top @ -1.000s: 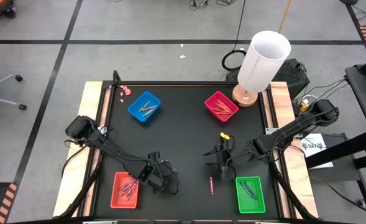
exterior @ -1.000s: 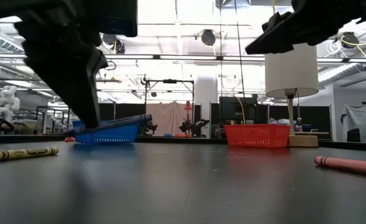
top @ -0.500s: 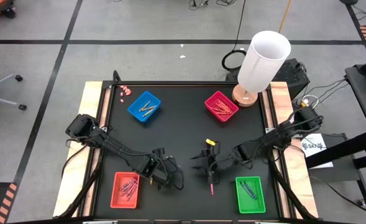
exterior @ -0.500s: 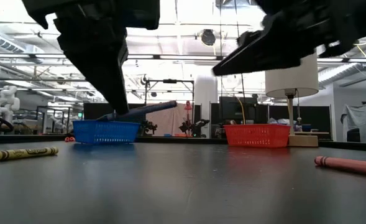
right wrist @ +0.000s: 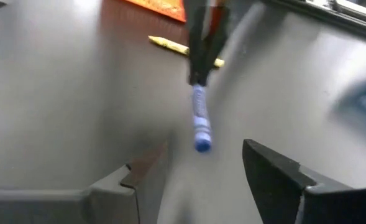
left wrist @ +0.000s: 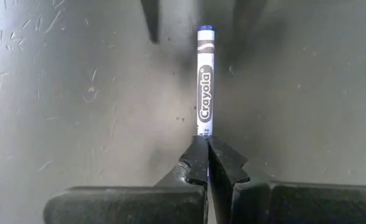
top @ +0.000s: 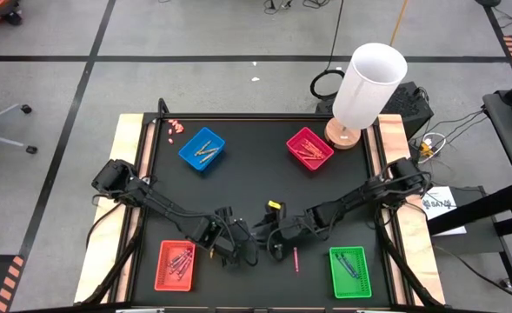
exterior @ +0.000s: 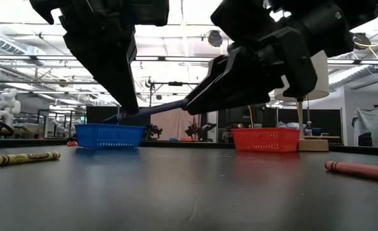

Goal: Sort crayons
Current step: Put the blue crayon into the green bin

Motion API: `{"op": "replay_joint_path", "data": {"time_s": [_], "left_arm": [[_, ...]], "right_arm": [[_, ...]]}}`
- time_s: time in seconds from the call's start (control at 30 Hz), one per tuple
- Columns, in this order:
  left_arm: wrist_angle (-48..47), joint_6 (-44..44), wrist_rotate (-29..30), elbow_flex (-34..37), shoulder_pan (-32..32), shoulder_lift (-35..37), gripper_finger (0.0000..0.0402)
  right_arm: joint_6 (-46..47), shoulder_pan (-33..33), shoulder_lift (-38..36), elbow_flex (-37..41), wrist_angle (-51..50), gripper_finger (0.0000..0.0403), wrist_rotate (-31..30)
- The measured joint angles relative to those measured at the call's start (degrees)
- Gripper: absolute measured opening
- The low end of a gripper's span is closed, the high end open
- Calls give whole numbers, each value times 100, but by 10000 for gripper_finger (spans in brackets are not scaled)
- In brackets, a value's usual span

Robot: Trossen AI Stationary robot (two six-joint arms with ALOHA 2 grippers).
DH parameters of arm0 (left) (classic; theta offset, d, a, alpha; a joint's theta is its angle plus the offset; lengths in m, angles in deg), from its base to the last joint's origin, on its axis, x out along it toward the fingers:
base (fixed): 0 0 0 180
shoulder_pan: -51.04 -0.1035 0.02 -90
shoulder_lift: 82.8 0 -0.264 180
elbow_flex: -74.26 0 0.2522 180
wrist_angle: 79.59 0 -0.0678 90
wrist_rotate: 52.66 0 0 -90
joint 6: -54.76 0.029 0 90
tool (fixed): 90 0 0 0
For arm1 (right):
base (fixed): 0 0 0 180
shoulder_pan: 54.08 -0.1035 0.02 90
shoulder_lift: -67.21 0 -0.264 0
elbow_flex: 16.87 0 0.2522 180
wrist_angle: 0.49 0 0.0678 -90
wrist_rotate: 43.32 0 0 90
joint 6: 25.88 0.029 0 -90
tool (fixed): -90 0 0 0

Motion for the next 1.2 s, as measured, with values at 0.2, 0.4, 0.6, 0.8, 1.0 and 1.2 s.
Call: {"op": "replay_joint_path", "data": {"time_s": [0.2,0.4,0.6,0.8,1.0,1.2], "left_arm": [[21,-34,0,0,-57,0,0],[87,-37,-42,0,-107,0,0],[121,-37,-48,0,-107,0,0],[146,-36,-48,0,-107,0,0],[240,0,-14,0,-103,0,2],[307,-36,24,0,-81,2,59]], "right_arm": [[-219,18,307,-297,11,183,120],[-281,25,430,-461,11,153,98],[-283,59,430,-463,37,107,71],[-277,96,430,-463,61,54,69],[-278,94,430,-463,47,9,102],[-277,96,430,-463,47,13,77]]}}
